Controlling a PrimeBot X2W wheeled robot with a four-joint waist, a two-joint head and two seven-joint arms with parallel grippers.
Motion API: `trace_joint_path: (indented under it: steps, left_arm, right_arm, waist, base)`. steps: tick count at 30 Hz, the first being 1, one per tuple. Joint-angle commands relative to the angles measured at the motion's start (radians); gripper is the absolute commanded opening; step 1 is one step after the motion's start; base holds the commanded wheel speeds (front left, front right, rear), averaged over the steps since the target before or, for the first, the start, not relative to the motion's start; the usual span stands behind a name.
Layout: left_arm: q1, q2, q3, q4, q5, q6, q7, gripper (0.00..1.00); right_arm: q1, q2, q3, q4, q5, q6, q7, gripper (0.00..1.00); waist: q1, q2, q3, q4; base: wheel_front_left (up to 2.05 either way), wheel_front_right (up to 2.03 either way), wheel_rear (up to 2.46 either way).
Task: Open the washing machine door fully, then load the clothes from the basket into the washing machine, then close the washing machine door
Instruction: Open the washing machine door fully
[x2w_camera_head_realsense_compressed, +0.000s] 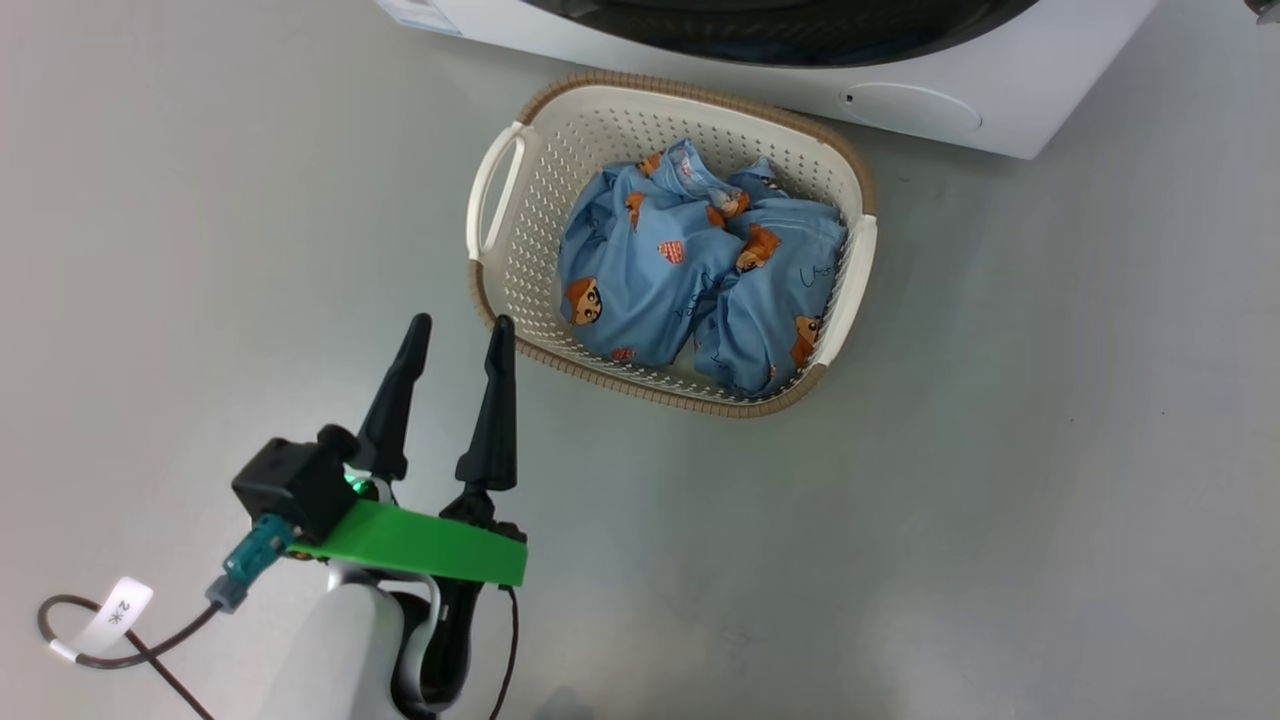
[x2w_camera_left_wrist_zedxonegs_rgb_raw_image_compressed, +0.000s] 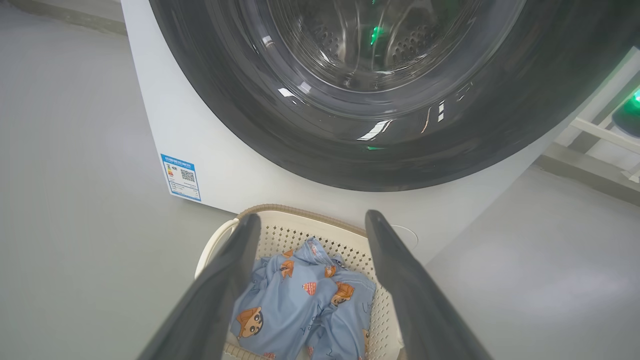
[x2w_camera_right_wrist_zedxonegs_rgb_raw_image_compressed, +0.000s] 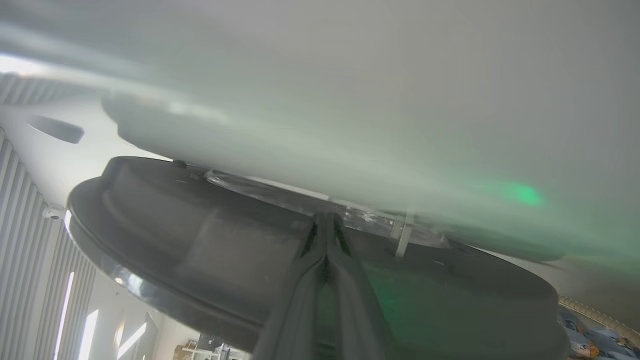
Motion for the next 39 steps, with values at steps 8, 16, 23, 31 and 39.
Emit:
trace_joint_path:
  steps: [8,16,23,31,39]
  left_arm:
    - [-0.011,0.019,0.021,-0.026,-0.011,0.016,-0.006,1.0]
    - [0.001,0.019,0.033,-0.018,0.005,0.015,-0.006,1.0]
    - [0.017,0.019,0.044,-0.012,0.02,0.013,-0.006,1.0]
    - [0.036,0.019,0.05,-0.008,0.031,0.011,-0.006,1.0]
    - [0.056,0.019,0.061,-0.007,0.042,0.005,-0.006,1.0]
  right_arm:
    - [0.0,0.032,0.026,-0.038,-0.023,0.008,0.027,0.0]
    - [0.05,0.053,0.04,-0.059,-0.013,0.008,0.049,0.0]
    - [0.104,0.073,0.056,-0.077,-0.011,0.008,0.065,0.0]
    - [0.166,0.103,0.077,-0.098,-0.005,0.008,0.087,0.0]
    - [0.221,0.134,0.106,-0.114,-0.003,0.008,0.117,0.0]
  waist:
    - [0.0,0.0,-0.011,0.002]
    - [0.0,0.0,-0.052,-0.015]
    - [0.0,0.0,-0.085,-0.03]
    - [0.0,0.0,-0.123,-0.044]
    - [0.0,0.0,-0.155,-0.05]
  base:
    - [0.0,0.0,0.0]
    - [0.0,0.0,0.0]
    - [0.0,0.0,0.0]
    - [0.0,0.0,0.0]
    - [0.0,0.0,0.0]
